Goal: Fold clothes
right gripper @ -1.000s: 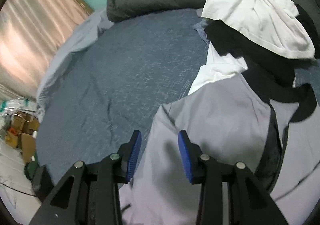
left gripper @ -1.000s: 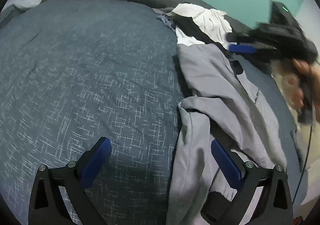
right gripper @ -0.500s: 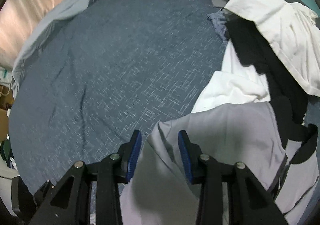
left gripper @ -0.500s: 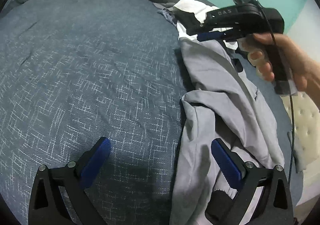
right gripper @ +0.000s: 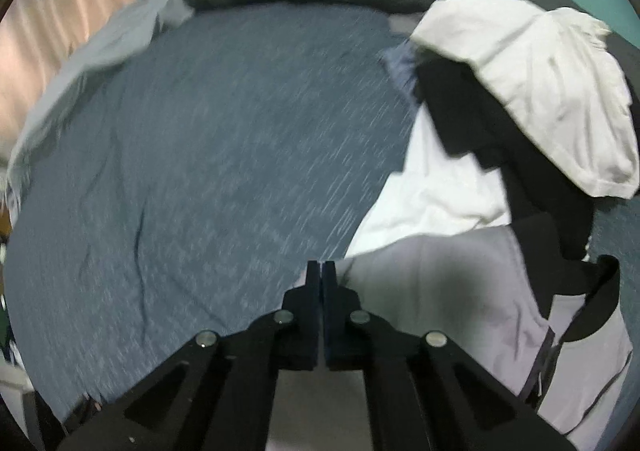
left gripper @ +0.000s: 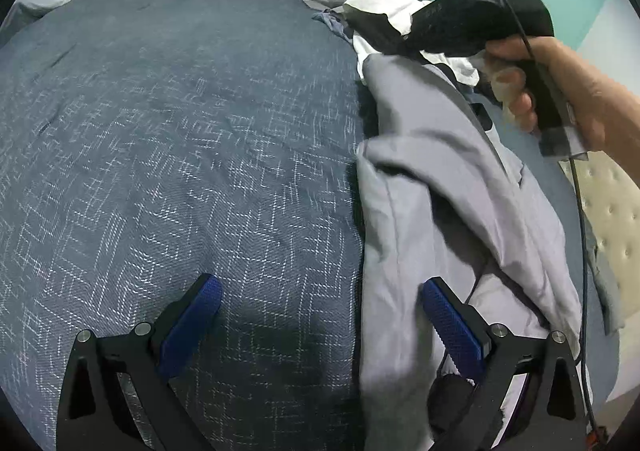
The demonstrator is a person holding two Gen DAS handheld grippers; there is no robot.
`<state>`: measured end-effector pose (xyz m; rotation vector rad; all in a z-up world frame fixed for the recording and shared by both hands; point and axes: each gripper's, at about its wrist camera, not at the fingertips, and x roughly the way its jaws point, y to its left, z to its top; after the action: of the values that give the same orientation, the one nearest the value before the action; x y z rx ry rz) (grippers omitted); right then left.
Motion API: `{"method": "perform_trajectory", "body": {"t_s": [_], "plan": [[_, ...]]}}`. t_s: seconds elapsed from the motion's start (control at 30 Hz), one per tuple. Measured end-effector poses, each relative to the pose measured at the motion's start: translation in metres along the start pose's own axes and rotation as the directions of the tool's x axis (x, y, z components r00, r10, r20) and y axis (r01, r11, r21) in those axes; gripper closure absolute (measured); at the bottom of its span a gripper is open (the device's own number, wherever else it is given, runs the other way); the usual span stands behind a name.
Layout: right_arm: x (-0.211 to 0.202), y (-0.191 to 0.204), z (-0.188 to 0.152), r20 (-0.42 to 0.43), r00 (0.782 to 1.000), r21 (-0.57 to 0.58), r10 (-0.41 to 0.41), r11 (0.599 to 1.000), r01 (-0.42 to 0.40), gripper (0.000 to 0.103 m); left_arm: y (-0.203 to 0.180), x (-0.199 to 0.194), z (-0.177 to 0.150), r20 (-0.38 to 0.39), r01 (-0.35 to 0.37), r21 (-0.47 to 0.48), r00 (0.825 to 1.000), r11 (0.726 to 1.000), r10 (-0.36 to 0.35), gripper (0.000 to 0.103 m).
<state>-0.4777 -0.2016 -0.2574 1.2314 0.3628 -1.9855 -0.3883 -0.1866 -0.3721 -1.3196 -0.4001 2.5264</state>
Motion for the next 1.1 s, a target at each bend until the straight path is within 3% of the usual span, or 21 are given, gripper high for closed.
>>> {"method": "perform_trajectory", "body": {"t_s": [0.07,0.27,0.5,0.53,0.57,0.63,0.7,0.77,0.87,0.97,1.1], "plan": [[-0.002,-0.006,0.001,0.021,1.0,0.038,0.013,0.999,-0.013,0.103,0.001,0.0,0.0,0.001,0.003,-0.005,1.0,1.0,-0.003,0.001],[0.016,-0.01,-0.005,-0.043,0.999,0.018,-0.007,1.0,0.008,0.102,-0.002,0.0,0.0,0.003,0.0,-0.003,1.0,1.0,0.0,0.001],[0.013,-0.026,-0.001,-0.021,0.999,0.122,0.038,0.992,-0.035,0.102,-0.002,0.0,0.002,0.005,0.011,-0.014,1.0,1.0,-0.011,0.001],[0.013,-0.027,0.001,-0.02,0.999,0.135,0.047,0.99,-0.043,0.102,0.015,-0.009,0.001,0.006,0.012,-0.014,1.0,1.0,-0.012,0.0],[0.014,-0.026,0.003,-0.022,0.998,0.137,0.054,0.989,-0.05,0.1,0.032,-0.017,0.0,0.006,0.013,-0.015,1.0,1.0,-0.013,0.0],[0.018,-0.014,0.006,-0.037,0.998,0.097,0.057,0.994,-0.054,0.093,0.028,-0.013,0.003,0.006,0.011,-0.013,1.0,1.0,-0.011,0.001],[0.023,-0.003,0.007,-0.065,0.997,0.049,0.036,0.998,-0.033,0.079,0.024,-0.011,0.004,0.006,0.009,-0.011,1.0,1.0,-0.009,0.0],[0.032,0.005,0.008,-0.109,0.994,0.019,0.014,1.0,-0.012,0.076,0.016,-0.001,0.01,0.006,0.005,-0.012,1.0,1.0,-0.005,0.0],[0.042,0.012,0.008,-0.132,0.991,-0.012,-0.02,1.0,0.018,0.077,0.006,0.004,0.009,0.005,0.005,-0.012,1.0,1.0,-0.005,0.001],[0.05,0.015,0.003,-0.166,0.985,-0.049,-0.055,0.998,0.048,0.096,0.006,0.002,0.003,0.003,0.009,-0.008,1.0,1.0,-0.009,0.0],[0.039,0.0,0.003,-0.087,0.996,0.032,-0.008,0.999,0.011,0.102,0.007,0.003,0.004,0.004,0.007,-0.006,1.0,1.0,-0.007,0.001]]}}
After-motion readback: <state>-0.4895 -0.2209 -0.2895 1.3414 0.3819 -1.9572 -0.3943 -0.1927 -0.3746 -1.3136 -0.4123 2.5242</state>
